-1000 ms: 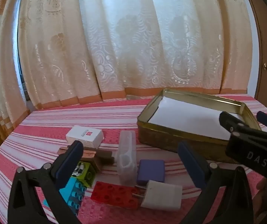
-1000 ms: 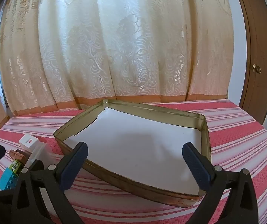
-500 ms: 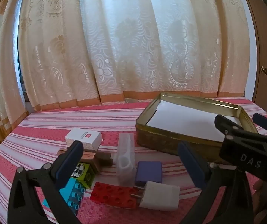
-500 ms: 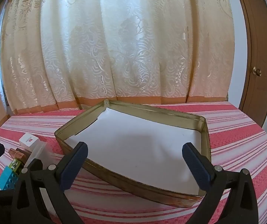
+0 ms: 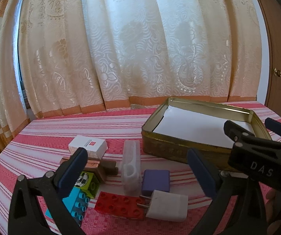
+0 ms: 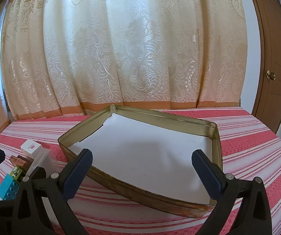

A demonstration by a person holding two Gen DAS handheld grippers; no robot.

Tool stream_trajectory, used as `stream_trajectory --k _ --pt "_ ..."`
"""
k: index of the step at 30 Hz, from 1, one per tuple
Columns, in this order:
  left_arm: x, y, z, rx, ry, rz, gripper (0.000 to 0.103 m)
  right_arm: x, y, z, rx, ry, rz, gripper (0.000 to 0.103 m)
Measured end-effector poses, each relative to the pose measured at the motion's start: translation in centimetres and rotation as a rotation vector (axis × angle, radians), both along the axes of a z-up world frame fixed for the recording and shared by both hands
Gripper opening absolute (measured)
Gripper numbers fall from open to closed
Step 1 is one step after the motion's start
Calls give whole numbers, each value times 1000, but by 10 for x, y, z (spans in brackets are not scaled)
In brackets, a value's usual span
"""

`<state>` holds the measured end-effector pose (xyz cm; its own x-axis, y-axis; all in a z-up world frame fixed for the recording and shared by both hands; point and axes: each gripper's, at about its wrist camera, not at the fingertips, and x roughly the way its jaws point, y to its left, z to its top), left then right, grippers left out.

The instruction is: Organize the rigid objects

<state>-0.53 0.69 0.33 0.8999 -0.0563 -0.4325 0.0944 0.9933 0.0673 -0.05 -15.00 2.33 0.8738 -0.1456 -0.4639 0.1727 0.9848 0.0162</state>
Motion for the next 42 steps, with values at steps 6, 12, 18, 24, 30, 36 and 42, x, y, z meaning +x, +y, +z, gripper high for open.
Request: stream_trajectory --k 6,12,18,24,30,36,42 --pt "0 0 0 0 0 0 103 0 0 0 -2 -2 3 102" --pt "0 0 0 0 0 0 103 0 1 0 -3 0 3 102" --pt "0 1 0 -1 0 0 103 0 2 0 -6 -2 2 102" --pt "0 0 0 0 1 2 103 0 2 0 -6 -3 3 102" --pt "0 1 0 -2 1 2 103 -1 4 0 -10 -2 7 102" --pt "0 2 0 -7 3 6 103 1 3 0 -3 0 12 102" --pt "0 7 0 -19 10 27 103 -1 3 0 11 -6 26 102"
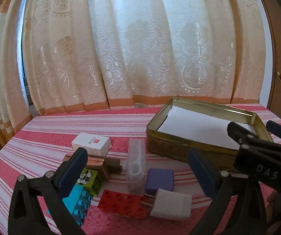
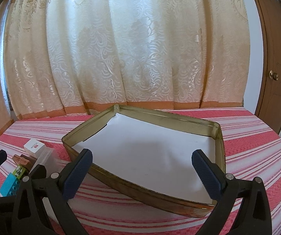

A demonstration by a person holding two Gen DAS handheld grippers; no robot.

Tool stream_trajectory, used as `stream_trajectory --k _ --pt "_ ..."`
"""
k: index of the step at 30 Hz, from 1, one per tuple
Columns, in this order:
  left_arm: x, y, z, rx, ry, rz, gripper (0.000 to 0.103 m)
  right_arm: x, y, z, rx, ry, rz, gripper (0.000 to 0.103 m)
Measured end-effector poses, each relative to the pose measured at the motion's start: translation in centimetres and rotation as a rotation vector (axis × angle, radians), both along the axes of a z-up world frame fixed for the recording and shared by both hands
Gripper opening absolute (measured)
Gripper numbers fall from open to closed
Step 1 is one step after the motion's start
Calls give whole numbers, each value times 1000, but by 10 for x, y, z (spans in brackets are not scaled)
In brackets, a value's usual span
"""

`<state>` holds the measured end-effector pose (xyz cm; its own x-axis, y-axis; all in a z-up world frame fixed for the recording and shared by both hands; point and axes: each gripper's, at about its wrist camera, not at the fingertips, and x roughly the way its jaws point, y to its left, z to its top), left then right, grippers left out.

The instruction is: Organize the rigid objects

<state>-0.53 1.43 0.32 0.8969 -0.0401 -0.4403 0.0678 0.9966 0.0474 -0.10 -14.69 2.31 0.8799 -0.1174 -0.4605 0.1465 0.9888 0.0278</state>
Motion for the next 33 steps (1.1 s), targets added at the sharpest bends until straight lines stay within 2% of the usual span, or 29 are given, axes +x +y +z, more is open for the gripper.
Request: stream_trajectory --k 7,15,19,23,28,33 --pt "-2 3 1 31 -7 29 103 -1 3 -1 33 1 53 102" --pt "-3 18 2 -13 39 67 103 -2 8 -1 46 -2 104 102" --pt "-15 20 7 21 17 90 103 -3 10 0 49 -6 130 102" --pt "-27 30 12 20 19 101 103 -1 12 -1 38 3 150 102" --pt "-44 55 10 9 59 145 103 -4 21 -3 32 11 236 102" --pt "-65 80 9 4 91 180 103 -9 47 -7 6 34 395 100"
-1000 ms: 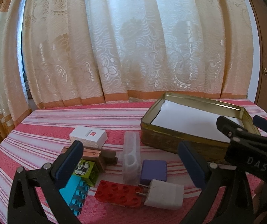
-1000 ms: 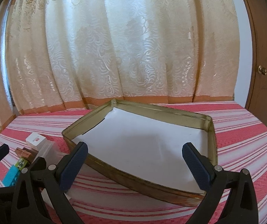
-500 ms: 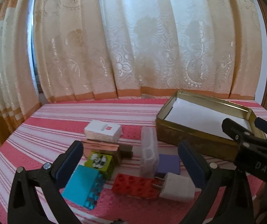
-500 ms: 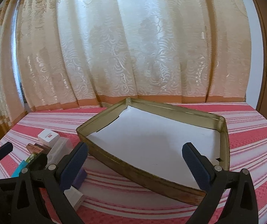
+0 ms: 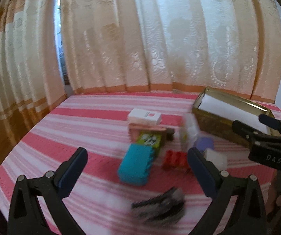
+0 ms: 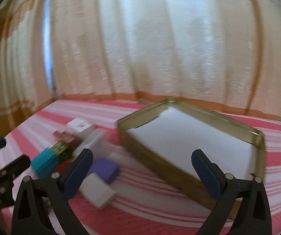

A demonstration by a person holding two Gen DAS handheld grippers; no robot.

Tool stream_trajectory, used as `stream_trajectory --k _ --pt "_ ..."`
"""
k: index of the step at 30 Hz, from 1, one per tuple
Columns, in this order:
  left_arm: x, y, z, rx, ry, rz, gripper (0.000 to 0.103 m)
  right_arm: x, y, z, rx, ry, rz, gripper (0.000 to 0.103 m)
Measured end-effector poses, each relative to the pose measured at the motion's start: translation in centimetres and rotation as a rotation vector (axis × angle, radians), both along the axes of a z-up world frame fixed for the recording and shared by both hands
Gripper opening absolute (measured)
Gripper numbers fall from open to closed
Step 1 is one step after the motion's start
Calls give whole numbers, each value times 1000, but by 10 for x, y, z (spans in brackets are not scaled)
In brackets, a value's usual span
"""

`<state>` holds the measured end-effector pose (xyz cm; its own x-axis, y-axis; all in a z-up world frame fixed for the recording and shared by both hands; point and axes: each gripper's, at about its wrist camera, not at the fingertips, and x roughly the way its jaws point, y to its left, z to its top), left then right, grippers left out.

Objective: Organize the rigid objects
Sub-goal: 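Grasp the grey sequined pouch with the left tool while the right tool grasps the white charger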

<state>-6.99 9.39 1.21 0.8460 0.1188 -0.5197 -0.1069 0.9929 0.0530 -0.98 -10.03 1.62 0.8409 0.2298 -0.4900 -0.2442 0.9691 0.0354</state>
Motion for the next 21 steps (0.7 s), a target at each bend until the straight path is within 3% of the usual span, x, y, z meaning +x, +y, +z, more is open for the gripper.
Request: stream_trajectory --k 7,11,14,17,21 --pt "-16 4 -19 -7 115 -33 103 6 36 -24 -70 166 201 80" --pt "-22 -2 -25 -24 158 -67 103 10 51 -39 -129 251 274 78" --pt "-20 -7 -29 -6 174 -68 103 11 53 -42 -135 276 292 73" --pt "-15 -12 -36 -5 210 -75 103 17 51 -49 -137 333 295 59" --pt "-7 -17 -43 -5 250 -55 101 17 52 -52 -158 341 307 54"
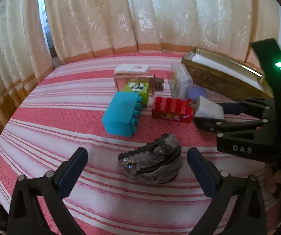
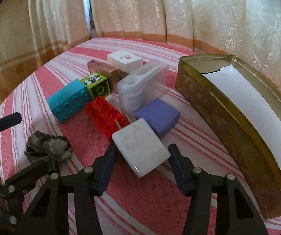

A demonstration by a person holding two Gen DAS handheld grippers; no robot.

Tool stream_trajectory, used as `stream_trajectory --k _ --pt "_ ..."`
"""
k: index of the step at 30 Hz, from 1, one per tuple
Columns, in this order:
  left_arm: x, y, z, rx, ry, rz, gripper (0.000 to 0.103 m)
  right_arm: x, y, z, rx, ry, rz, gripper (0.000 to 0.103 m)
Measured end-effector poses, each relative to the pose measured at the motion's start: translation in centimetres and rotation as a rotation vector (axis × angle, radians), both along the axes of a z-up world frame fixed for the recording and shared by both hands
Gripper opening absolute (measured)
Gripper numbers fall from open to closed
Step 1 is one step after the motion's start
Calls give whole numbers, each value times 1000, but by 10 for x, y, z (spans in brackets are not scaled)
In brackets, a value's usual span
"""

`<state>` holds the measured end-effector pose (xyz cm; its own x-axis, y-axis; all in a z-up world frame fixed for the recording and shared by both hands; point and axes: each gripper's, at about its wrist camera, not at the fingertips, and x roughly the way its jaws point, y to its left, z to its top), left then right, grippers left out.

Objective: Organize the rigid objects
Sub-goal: 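Grasp the grey sequined pouch with the left tool while the right tool grasps the white charger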

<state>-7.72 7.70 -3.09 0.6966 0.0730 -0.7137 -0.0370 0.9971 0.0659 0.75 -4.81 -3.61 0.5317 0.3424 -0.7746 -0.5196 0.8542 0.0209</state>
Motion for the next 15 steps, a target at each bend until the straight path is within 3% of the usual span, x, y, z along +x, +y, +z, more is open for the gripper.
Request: stream_trajectory --k 3,7,15 --pt "8 0 -5 -18 40 26 89 -4 1 0 -7 -5 18 48" --pt "18 6 -14 -111 102 50 69 -6 -4 6 50 10 30 45" --pt "14 3 -15 -136 80 39 68 -13 -9 22 158 -12 52 41"
